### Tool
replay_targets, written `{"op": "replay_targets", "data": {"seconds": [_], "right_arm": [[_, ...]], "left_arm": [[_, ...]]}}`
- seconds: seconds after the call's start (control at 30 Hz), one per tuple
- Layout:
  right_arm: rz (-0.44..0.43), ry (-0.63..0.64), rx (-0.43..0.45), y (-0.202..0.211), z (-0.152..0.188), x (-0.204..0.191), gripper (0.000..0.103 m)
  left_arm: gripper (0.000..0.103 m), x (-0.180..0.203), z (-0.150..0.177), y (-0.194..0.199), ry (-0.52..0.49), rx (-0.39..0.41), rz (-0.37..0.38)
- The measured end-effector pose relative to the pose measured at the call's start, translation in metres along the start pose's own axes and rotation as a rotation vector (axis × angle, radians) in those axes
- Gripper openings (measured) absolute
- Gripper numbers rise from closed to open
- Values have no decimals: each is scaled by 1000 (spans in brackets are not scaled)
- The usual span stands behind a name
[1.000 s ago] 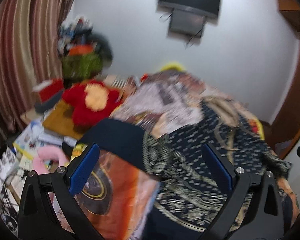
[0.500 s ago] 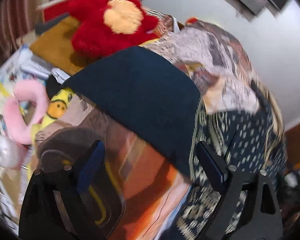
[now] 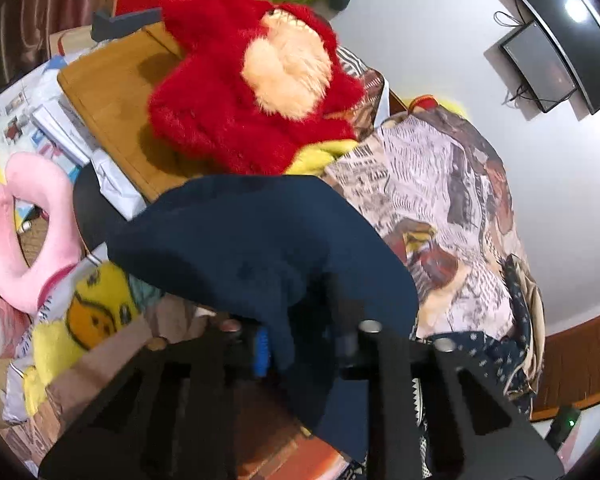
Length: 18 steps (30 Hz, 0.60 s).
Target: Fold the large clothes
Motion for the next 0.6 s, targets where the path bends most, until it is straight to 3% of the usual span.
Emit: {"op": "replay_targets", "data": {"seconds": [0.03,0.13,0.37,0.6], "right_arm": [[-10,-13,0,2,2,4,90],[13,-22,15,20,8,17,90],[122,-33,69,83,38,76,89],[257,-155,24,113,80,159,90]], "left_arm": [[6,4,-1,4,-19,23,-26],[3,26,-3,24,-149,99,-82],[2,122,34,92,-366,176,117],[2,216,93,117,-520,131,266]]}}
Point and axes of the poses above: each gripper's, at about its wrist camera, not at the fingertips, and y roughly against the way its jaws point, x to its right, z to its underside, the point moved 3 cm from there along -y, roughly the way its jaws point, and after that the axes turned 9 degrees about y, right-handed, at the moved point
